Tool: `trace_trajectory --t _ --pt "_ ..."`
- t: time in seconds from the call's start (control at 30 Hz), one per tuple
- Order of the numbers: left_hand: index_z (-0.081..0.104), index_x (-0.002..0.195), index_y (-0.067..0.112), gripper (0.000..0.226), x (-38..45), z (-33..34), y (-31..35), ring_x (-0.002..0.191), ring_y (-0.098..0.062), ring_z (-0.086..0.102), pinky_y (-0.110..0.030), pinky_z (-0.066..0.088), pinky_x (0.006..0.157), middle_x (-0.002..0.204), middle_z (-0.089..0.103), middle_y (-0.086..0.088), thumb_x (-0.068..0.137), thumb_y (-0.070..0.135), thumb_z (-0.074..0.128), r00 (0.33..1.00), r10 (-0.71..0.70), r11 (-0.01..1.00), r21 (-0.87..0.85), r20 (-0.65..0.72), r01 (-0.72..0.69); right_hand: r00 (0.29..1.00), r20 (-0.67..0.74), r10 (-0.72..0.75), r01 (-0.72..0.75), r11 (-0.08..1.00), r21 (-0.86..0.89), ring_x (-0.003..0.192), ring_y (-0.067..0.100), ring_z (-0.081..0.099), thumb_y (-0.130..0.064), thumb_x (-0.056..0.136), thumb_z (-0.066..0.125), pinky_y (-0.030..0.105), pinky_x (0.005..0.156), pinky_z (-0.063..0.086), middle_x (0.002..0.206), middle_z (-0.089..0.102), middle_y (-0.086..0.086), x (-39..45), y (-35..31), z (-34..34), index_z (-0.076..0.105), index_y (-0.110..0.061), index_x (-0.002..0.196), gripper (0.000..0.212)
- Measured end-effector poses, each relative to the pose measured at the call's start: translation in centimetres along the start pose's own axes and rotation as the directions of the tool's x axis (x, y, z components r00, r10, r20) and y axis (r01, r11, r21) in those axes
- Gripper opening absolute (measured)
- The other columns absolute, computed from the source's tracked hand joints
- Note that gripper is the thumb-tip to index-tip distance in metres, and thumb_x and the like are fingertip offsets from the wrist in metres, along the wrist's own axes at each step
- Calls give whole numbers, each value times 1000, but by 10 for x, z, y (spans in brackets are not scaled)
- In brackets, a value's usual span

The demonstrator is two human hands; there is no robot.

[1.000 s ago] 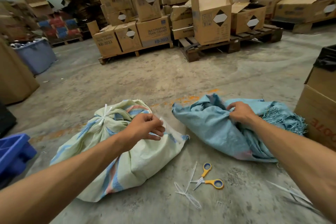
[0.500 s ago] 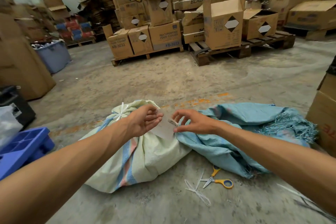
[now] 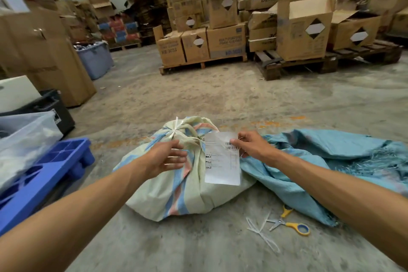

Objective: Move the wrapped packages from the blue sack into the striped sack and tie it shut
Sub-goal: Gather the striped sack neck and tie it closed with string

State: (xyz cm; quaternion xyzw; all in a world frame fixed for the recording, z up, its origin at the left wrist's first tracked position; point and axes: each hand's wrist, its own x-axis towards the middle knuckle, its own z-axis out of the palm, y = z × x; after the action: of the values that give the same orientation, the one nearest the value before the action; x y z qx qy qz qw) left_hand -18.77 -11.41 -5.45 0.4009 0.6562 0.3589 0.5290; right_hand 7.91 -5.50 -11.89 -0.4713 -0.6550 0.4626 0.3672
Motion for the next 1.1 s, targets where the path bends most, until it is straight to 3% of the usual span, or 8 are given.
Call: trace_trajectory --t 0.17,0.37,0.47,0.6,0.73,0.8,0.97,1.1 --pt "64 100 10 18 12 -32 -43 73 -18 63 -33 55 66 91 69 -9 96 27 59 997 71 933 353 -3 -66 995 47 89 -95 986 136 78 27 65 -12 93 65 43 77 53 94 72 19 5 9 23 67 -7 103 11" --pt "55 127 14 38 28 -8 -100 71 -17 61 -25 49 55 96 61 -10 94 30 63 987 -4 802 591 162 -94 983 79 168 -180 968 177 59 10 64 -9 93 64 25 57 52 82 70 4 9 22 38 66 -12 107 14" --pt "36 145 22 57 40 14 -124 102 -25 63 -34 51 83 121 59 -12 96 44 55 987 26 752 647 161 -126 977 71 200 -211 955 209 67 12 66 -7 95 61 25 59 51 85 70 3 11 22 43 62 -20 98 14" --pt "13 152 41 72 63 34 -143 139 -31 36 -44 32 112 154 36 -8 89 61 44 979 198 671 720 55 -176 968 80 239 -251 946 204 79 15 66 -9 96 60 25 63 52 95 70 4 21 24 50 63 -22 100 14" --pt "4 148 54 60 79 44 -146 141 -37 19 -58 23 111 153 18 -15 98 51 37 968 206 567 824 -140 -2 957 78 279 -288 943 164 87 17 68 -12 91 68 36 86 57 97 69 3 30 39 64 66 -18 103 14" --pt "1 149 55 58 86 38 -146 142 -35 9 -60 18 112 157 9 -14 100 47 32 954 227 506 861 -195 56 953 86 292 -302 941 153 96 19 66 -13 88 72 37 94 54 108 67 4 34 49 74 64 -11 118 31" --pt "-17 148 51 71 111 -13 -157 147 -30 -23 -69 -2 110 160 -24 -10 96 63 30 958 218 437 896 -188 76 973 4 233 -228 950 215 87 7 63 -3 90 67 16 72 53 94 65 -8 40 68 87 60 -18 116 30" --pt "-26 145 48 86 123 -41 -165 144 -28 -31 -65 -12 112 157 -35 -7 87 77 30 966 201 407 911 -164 70 972 -76 220 -195 949 248 102 32 68 -2 91 63 44 88 57 102 73 7 55 78 85 68 -16 108 23"
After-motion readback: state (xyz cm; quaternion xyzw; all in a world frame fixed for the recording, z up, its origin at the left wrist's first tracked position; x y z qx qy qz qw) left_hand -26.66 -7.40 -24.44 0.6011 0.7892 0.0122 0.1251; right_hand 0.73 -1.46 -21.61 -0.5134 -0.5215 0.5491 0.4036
